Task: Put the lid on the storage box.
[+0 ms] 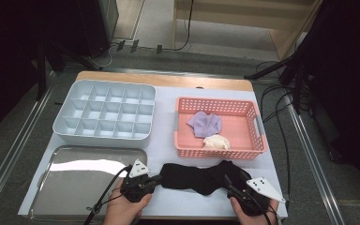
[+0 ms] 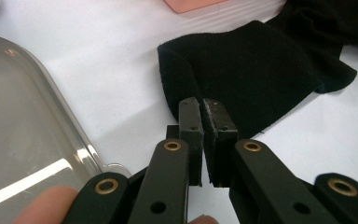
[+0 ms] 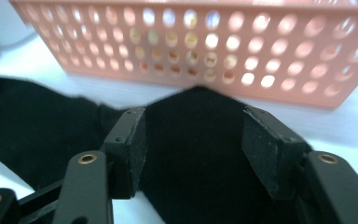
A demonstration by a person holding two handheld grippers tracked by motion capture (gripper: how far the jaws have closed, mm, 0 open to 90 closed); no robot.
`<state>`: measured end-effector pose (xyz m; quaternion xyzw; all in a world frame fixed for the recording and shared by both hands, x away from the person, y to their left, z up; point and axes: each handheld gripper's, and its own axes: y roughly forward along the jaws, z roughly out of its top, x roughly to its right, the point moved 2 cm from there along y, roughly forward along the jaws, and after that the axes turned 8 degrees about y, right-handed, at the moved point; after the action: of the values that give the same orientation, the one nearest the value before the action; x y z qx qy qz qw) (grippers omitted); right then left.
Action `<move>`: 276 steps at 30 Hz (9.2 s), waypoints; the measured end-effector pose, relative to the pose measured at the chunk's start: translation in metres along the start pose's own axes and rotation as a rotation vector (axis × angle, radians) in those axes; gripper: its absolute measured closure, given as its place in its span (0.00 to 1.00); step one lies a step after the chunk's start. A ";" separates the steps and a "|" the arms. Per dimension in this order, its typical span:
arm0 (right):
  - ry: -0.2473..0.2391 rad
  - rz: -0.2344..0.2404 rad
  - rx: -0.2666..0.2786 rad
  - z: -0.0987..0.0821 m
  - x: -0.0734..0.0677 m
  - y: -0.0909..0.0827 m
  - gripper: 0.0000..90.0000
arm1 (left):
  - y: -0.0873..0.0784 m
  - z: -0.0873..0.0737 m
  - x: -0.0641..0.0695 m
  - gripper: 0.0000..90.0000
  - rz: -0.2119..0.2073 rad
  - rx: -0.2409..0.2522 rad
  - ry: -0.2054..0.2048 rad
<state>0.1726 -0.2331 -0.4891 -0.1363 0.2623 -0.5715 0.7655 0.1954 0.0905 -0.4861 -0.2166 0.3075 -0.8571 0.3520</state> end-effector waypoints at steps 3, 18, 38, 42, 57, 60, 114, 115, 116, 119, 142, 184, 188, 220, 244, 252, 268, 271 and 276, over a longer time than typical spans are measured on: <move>-0.022 -0.030 -0.061 -0.006 -0.001 0.009 0.46 | 0.000 0.000 -0.001 0.98 -0.001 -0.004 0.000; -0.010 -0.025 0.000 -0.001 -0.001 -0.003 0.97 | 0.001 0.000 -0.004 1.00 0.018 -0.007 -0.007; 0.009 0.202 0.047 0.006 -0.030 -0.001 0.66 | -0.001 -0.001 -0.007 0.99 0.020 0.000 -0.016; 0.080 0.017 -0.020 0.001 0.006 0.007 0.65 | 0.001 -0.001 -0.006 1.00 0.015 -0.005 -0.008; 0.086 -0.053 -0.078 -0.003 0.025 0.015 1.00 | 0.004 0.000 -0.006 1.00 0.029 -0.032 -0.003; 0.071 -0.056 -0.075 -0.004 0.025 0.014 1.00 | 0.004 0.000 -0.007 1.00 0.044 -0.029 -0.005; 0.030 0.126 -0.027 -0.007 -0.015 -0.013 0.73 | -0.008 0.006 0.000 0.66 0.075 0.075 0.024; 0.038 0.110 -0.010 -0.006 -0.016 -0.016 0.71 | -0.008 0.005 0.000 0.66 0.076 0.073 0.021; 0.042 0.095 0.006 -0.004 -0.014 -0.018 0.70 | -0.007 0.005 -0.001 0.66 0.071 0.072 0.016; 0.073 0.080 0.005 -0.001 -0.005 -0.020 0.71 | -0.005 0.003 -0.001 0.68 0.066 0.063 0.020; -0.051 0.142 -0.155 -0.037 -0.059 -0.002 0.84 | -0.008 0.001 -0.001 0.73 0.041 0.067 0.013; 0.043 0.200 -0.005 0.000 -0.016 -0.014 0.90 | -0.011 0.004 0.004 0.72 -0.006 0.109 -0.005; -0.056 0.278 -0.005 -0.001 -0.063 -0.010 0.90 | -0.012 0.005 0.006 0.72 -0.024 0.124 0.001; -0.156 0.397 -0.111 -0.031 -0.103 0.000 0.68 | -0.015 0.004 0.004 0.71 -0.029 0.133 -0.025; -0.210 0.388 -0.142 -0.036 -0.145 0.026 0.98 | -0.019 0.004 -0.004 0.72 -0.013 0.143 -0.040; -0.156 0.436 -0.088 -0.023 -0.139 0.022 0.79 | -0.016 0.000 0.000 0.71 -0.012 0.133 -0.032; -0.022 0.221 -0.030 -0.009 -0.028 -0.013 0.75 | -0.013 0.001 0.010 0.68 -0.034 0.148 -0.019; -0.006 0.161 -0.041 -0.011 -0.012 -0.014 0.73 | -0.012 0.001 0.011 0.68 -0.036 0.151 -0.023; 0.044 0.112 -0.088 -0.010 0.006 -0.012 0.79 | -0.010 0.001 0.014 0.68 -0.035 0.142 -0.021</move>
<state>0.1582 -0.2416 -0.4929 -0.1424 0.3114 -0.5185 0.7835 0.1819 0.0854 -0.4770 -0.2054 0.2384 -0.8805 0.3546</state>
